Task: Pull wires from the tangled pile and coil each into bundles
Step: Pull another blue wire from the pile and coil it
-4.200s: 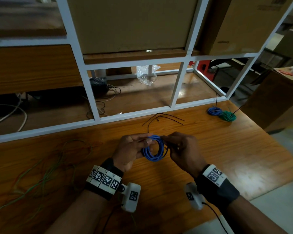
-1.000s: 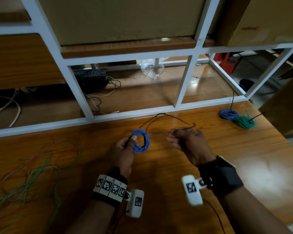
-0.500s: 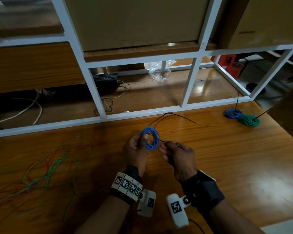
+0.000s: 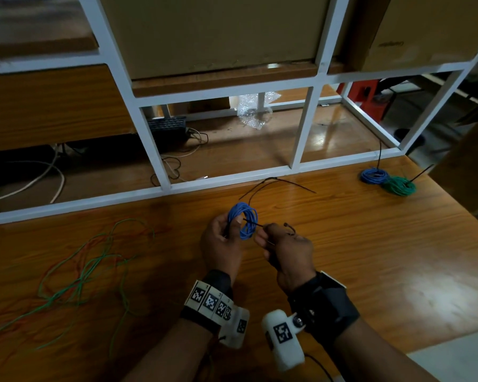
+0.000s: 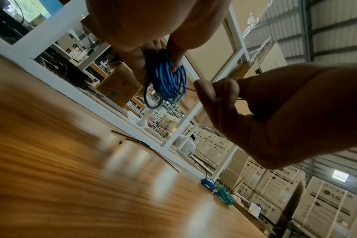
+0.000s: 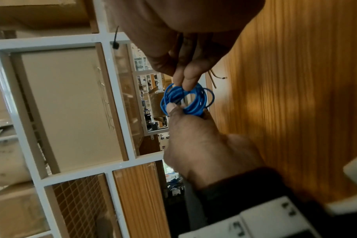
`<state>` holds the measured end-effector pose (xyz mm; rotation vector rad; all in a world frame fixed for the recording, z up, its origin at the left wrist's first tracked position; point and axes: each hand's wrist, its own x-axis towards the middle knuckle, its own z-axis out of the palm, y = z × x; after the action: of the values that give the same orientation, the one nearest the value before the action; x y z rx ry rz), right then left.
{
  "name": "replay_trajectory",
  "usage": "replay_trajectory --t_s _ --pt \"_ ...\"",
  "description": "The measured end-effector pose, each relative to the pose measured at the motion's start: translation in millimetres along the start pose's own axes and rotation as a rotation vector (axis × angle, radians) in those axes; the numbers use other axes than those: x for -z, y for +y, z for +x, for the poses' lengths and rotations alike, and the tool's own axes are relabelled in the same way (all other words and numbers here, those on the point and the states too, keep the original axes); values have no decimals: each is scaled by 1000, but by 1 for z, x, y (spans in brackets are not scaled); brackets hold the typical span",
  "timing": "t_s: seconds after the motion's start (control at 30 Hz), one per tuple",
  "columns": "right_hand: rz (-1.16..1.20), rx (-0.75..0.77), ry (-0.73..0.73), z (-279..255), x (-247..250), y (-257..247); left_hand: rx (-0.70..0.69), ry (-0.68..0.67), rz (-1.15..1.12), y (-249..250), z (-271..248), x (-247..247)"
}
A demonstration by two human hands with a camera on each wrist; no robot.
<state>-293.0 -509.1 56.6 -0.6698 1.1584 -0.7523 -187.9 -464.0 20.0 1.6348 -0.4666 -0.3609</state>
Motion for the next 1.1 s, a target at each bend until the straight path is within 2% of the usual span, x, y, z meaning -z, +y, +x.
replay_trajectory --t_s 0.2,0.4,0.6,0.73,0.87,1.0,1.1 --pt "92 -93 -69 -2 -5 5 2 -88 -38 2 -3 -3" --pt "214 -125 -140 -9 -8 3 24 -125 -183 15 -7 -6" --pt "145 -103 -184 -13 -3 2 95 -105 -348 25 -5 -5" --pt "6 7 -184 -13 11 1 193 -59 -386 24 1 -5" --pt "-158 265 -134 -9 36 -1 259 -27 -352 18 7 -3" --pt "-318 448 -178 -7 58 -4 284 -57 -336 9 7 2" --pt "-385 531 -203 -4 64 -3 288 -73 -300 5 5 2"
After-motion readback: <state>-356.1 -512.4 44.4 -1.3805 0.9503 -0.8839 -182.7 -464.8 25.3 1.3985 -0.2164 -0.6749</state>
